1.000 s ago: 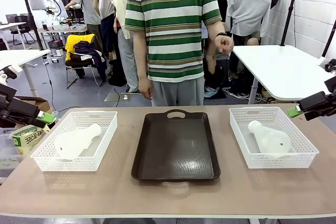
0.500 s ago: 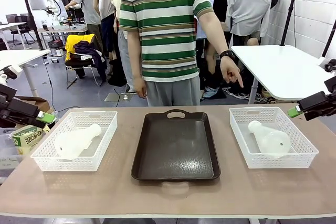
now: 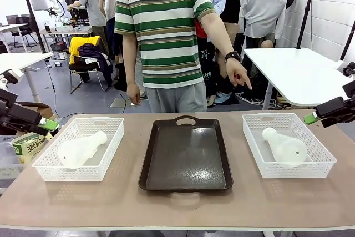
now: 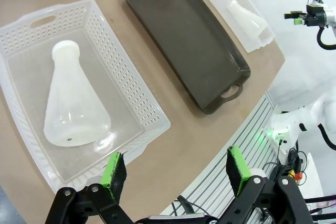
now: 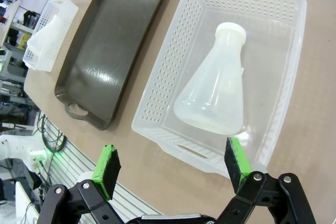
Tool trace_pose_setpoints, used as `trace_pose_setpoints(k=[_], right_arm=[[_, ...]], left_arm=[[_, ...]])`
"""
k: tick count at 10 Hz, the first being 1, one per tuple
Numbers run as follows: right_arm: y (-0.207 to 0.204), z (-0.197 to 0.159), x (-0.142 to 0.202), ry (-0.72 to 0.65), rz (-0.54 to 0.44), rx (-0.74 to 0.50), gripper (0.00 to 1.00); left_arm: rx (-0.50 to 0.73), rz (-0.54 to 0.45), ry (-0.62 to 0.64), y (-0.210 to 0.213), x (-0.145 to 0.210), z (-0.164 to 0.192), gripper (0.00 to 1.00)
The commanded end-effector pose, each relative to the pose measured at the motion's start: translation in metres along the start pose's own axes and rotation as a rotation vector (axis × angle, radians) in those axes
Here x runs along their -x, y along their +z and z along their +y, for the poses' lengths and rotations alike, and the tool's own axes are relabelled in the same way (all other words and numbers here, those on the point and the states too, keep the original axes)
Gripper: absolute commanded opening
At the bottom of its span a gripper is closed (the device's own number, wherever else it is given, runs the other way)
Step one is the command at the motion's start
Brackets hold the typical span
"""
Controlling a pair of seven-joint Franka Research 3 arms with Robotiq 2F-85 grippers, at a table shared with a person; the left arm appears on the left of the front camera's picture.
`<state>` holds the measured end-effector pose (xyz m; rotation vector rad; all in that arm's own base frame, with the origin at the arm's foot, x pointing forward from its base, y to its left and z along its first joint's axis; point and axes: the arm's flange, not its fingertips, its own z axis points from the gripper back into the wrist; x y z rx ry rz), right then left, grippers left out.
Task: Prepare the laboratory tools.
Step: Pick up the Big flask that the person points to.
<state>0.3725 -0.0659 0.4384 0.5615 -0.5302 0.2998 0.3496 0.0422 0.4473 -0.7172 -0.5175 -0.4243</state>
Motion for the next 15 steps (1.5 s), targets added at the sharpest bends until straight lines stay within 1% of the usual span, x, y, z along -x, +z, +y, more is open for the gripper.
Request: trace_pose_setpoints(k=[1,5,6,7,8,9,11,12,13,14,15], right_arm=[[-0.003,-0.001,-0.001,-0.001,-0.011,-0.017,1.0],[-0.003,-0.001,-0.001,-0.001,-0.011,-0.017,1.0],[0.0,0.0,0.0,0.0,0.0,0.0,1.0],[0.01,0.014,-0.016,0.054,0.033,0.098,1.0],[0.01,0.025,-0.037,0.097,0.065,0.184,1.0],[0.0,0.036,-0.063,0.165,0.11,0.292,1.0],[-0.04,0.049,-0.105,0.249,0.256,0.446,1.0],[-0.061,0.053,-0.115,0.271,0.313,0.497,1.0],[-0.084,0.051,-0.125,0.284,0.35,0.575,1.0],[-0.107,0.047,-0.131,0.302,0.384,0.625,1.0],[-0.125,0.041,-0.136,0.285,0.42,0.635,1.0]], left_arm=[[0.01,-0.012,-0.009,-0.001,-0.001,0.003,1.0],[0.01,-0.012,-0.009,-0.001,-0.001,0.003,1.0],[0.01,-0.012,-0.009,-0.001,-0.001,0.003,1.0],[0.01,-0.012,-0.009,-0.001,-0.001,0.003,1.0],[0.01,-0.012,-0.009,-0.001,-0.001,0.003,1.0],[0.01,-0.012,-0.009,-0.001,-0.001,0.003,1.0],[0.01,-0.012,-0.009,-0.001,-0.001,0.003,1.0],[0.01,-0.012,-0.009,-0.001,-0.001,0.003,1.0],[0.01,-0.012,-0.009,-0.001,-0.001,0.003,1.0],[0.01,-0.012,-0.009,-0.001,-0.001,0.003,1.0],[0.01,-0.012,-0.009,-0.001,-0.001,0.003,1.0]])
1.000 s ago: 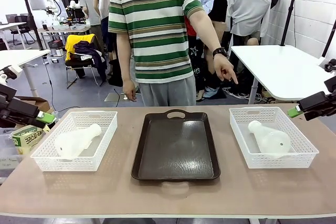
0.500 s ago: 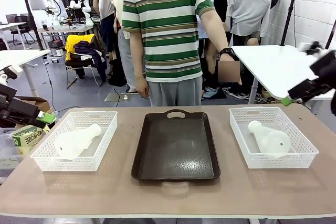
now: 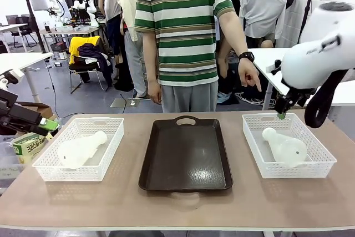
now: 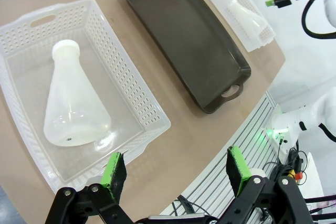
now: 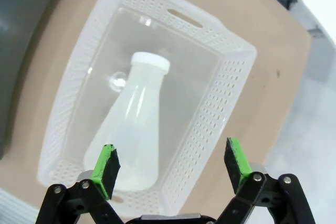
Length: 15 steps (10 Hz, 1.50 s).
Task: Prepare the laboratory tools.
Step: Pick up the Big flask that the person points to.
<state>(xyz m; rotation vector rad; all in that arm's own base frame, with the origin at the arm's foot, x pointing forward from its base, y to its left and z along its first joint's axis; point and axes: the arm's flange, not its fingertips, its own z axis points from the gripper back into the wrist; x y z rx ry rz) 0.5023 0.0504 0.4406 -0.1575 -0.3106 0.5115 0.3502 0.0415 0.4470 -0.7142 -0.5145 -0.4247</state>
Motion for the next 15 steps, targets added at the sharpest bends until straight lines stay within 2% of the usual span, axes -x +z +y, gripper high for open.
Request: trace_pose_setpoints(k=[1,6,11,15], right_arm=[[-0.022,0.002,-0.023,-0.03,0.086,0.014,1.0],[-0.089,0.005,-0.04,-0.037,0.237,-0.126,1.0],[-0.116,0.0,-0.052,-0.053,0.237,-0.239,1.0],[-0.127,-0.002,-0.057,-0.083,0.245,-0.243,1.0]], left_arm=[[0.012,-0.016,-0.009,0.0,-0.001,0.003,1.0],[0.012,-0.016,-0.009,0.0,-0.001,0.003,1.0],[0.012,-0.016,-0.009,0.0,-0.001,0.003,1.0],[0.012,-0.016,-0.009,0.0,-0.001,0.003,1.0]])
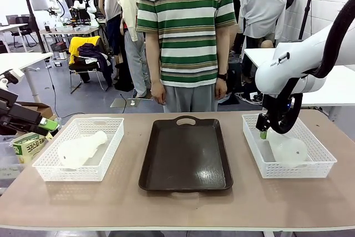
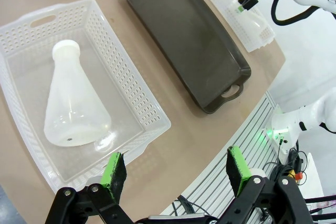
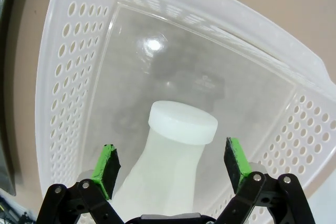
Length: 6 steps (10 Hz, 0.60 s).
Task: Prepare the laboratory tools.
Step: Pick up the Big flask that the person points to.
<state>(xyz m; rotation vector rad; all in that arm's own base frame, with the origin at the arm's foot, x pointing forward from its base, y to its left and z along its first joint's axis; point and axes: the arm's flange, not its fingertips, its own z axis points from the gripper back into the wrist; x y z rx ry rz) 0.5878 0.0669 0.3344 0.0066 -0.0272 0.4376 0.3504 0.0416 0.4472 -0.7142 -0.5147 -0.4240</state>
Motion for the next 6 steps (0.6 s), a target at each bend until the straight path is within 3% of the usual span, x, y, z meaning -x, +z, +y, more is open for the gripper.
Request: trace_pose_setpoints(k=[1,3,4,6], right_arm=[[-0.002,-0.001,-0.006,-0.002,0.012,-0.017,1.0],[-0.008,0.001,-0.005,0.001,0.021,-0.006,1.0],[-0.01,0.001,-0.004,0.005,0.018,0.001,0.91],[-0.014,0.0,-0.004,0.0,0.016,-0.001,0.56]], left_arm=[[0.012,-0.015,-0.01,0.0,0.0,0.002,1.0],[0.012,-0.015,-0.01,0.0,0.0,0.002,1.0],[0.012,-0.015,-0.01,0.0,0.0,0.002,1.0],[0.012,-0.015,-0.01,0.0,0.0,0.002,1.0]])
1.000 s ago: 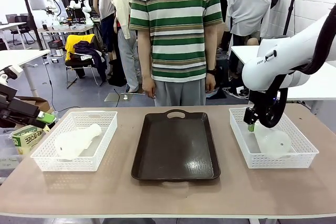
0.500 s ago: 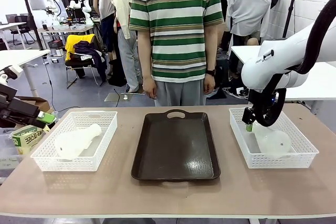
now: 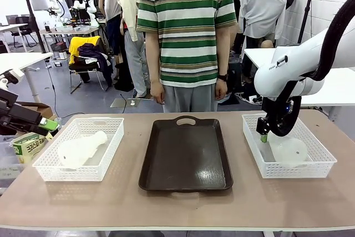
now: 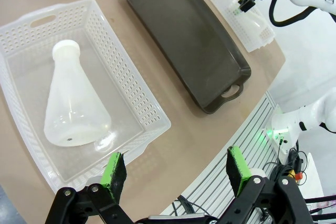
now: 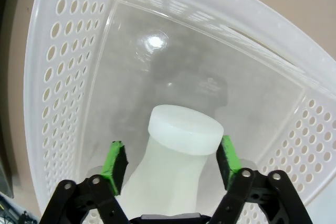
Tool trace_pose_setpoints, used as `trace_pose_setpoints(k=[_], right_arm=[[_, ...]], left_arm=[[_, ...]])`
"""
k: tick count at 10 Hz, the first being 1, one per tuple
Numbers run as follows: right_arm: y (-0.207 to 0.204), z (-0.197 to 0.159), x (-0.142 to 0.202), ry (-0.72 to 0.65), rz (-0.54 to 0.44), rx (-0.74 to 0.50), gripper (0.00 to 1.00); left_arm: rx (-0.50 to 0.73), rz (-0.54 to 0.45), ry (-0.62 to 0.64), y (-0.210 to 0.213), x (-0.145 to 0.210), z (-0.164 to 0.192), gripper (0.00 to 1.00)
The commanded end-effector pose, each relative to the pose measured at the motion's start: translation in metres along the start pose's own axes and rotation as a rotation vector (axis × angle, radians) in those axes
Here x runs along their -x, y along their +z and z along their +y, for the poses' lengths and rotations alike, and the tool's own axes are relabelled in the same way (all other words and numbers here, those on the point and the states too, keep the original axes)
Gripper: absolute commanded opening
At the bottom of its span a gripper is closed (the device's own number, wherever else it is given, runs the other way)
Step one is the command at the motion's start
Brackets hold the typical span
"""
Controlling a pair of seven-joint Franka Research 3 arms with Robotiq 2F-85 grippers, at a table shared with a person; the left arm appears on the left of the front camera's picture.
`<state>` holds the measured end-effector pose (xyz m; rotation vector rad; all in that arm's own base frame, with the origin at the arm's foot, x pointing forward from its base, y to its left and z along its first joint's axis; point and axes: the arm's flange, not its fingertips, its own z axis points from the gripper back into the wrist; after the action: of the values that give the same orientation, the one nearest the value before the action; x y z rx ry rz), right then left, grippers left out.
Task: Prepare the laboratory tools.
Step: Pick up the Big flask that the person points to.
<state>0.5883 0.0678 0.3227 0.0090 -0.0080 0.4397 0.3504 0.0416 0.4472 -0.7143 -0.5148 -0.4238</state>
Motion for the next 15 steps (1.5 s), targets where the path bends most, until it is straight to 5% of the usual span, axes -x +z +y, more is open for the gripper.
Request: trace_pose_setpoints(k=[1,3,15], right_arm=[[-0.004,0.0,-0.004,-0.005,0.003,0.009,0.38],[-0.009,-0.001,-0.004,-0.014,0.018,0.009,0.02],[-0.004,0.0,0.0,-0.006,0.006,-0.001,0.0]], left_arm=[[0.012,-0.015,-0.01,0.0,0.0,0.002,1.0],[0.012,-0.015,-0.01,0.0,0.0,0.002,1.0],[0.012,-0.015,-0.01,0.0,0.0,0.002,1.0]])
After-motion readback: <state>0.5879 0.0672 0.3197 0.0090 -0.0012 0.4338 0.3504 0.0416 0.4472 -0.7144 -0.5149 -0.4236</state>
